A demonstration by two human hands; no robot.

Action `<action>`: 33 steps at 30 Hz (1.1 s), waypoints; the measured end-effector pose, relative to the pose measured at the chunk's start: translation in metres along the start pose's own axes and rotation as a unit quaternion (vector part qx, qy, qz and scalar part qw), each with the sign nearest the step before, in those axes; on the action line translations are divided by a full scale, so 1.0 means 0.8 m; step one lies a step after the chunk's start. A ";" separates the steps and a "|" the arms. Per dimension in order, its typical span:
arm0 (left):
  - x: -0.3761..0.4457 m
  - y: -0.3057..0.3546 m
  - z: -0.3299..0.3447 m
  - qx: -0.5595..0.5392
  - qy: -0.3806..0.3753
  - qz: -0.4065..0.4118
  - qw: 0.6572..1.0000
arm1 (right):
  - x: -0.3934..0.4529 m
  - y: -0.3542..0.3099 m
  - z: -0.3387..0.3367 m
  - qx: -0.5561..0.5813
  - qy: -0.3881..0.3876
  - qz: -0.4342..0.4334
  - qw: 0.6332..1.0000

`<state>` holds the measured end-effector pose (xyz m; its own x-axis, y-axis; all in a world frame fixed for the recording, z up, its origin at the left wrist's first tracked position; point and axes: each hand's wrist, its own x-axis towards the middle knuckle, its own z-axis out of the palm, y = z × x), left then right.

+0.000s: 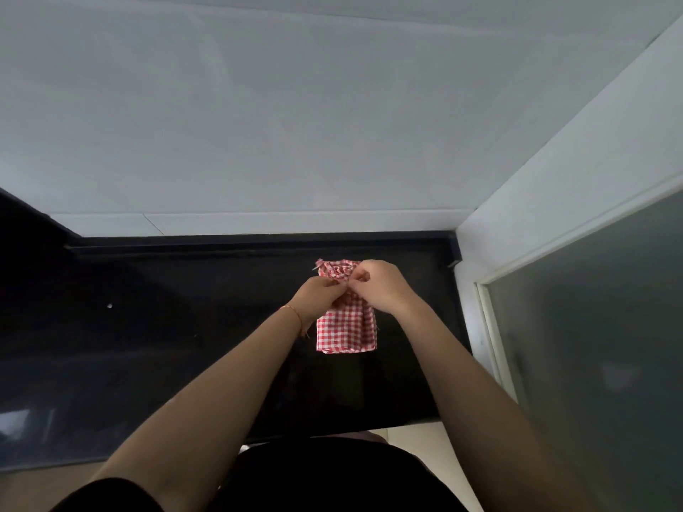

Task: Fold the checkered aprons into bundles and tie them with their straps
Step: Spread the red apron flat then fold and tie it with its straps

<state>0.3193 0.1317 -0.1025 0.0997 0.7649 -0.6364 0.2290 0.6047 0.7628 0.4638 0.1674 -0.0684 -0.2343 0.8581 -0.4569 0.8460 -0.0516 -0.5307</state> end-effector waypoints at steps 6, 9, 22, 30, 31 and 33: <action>0.002 0.009 -0.008 0.066 0.027 0.010 0.997 | -0.011 0.013 -0.008 -0.003 -0.009 0.013 1.000; 0.008 0.010 -0.013 0.139 0.041 0.031 0.989 | -0.017 0.022 -0.006 0.004 -0.055 0.015 0.998; -0.010 0.004 -0.004 0.087 0.061 0.070 0.992 | -0.007 0.013 0.042 -0.024 0.085 -0.022 0.996; -0.016 -0.009 0.005 0.098 0.139 0.073 0.983 | -0.002 0.014 0.052 -0.102 0.052 -0.013 0.993; -0.015 -0.011 0.005 0.103 0.145 0.069 0.982 | -0.001 0.016 0.046 -0.084 0.036 -0.010 0.996; -0.014 -0.013 0.005 0.109 0.154 0.063 0.980 | -0.003 0.025 0.031 -0.028 0.013 -0.018 0.999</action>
<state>0.3199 0.1160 -0.1038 -0.1485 0.8810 -0.4493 0.4381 0.4659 0.7687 0.4694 0.1518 -0.0960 -0.2522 0.8723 -0.4189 0.8630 0.0069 -0.5052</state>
